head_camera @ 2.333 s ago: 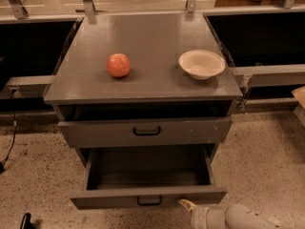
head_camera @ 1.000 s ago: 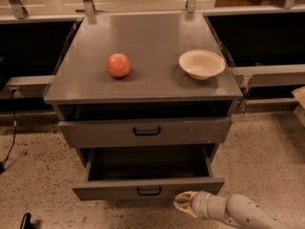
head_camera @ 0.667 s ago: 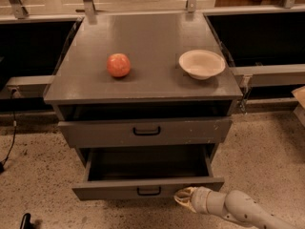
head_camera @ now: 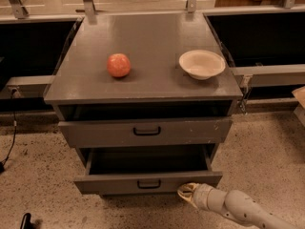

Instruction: Close middle drawer

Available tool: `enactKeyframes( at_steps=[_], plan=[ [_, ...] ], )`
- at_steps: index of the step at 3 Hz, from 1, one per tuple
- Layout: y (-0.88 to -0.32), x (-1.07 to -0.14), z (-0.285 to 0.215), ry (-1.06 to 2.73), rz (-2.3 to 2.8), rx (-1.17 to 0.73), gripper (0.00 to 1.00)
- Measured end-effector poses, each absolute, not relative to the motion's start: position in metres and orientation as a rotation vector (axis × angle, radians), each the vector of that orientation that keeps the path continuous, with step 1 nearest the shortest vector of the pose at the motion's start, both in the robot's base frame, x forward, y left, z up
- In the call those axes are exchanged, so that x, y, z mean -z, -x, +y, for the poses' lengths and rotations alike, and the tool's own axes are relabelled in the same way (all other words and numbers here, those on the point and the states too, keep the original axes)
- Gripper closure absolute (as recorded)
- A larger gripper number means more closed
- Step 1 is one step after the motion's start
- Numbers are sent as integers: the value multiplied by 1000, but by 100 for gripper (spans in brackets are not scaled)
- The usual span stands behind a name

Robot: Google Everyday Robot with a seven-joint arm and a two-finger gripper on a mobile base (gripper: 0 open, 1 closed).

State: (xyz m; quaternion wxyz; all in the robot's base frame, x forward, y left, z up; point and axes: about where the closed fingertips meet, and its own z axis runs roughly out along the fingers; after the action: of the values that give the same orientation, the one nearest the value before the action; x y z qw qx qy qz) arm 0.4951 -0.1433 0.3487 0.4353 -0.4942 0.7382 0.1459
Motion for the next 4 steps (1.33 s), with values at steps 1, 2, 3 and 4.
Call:
enactKeyframes(
  at_steps=[1,2,3,4],
  plan=[
    [-495,-348,-144,1230,1837,-360,35],
    [-495,-348,-144,1230,1837,-360,11],
    [-493,-347,-144,1230,1836,-363,0],
    [-506,-344,-142,1222,1805,-365,27]
  ],
)
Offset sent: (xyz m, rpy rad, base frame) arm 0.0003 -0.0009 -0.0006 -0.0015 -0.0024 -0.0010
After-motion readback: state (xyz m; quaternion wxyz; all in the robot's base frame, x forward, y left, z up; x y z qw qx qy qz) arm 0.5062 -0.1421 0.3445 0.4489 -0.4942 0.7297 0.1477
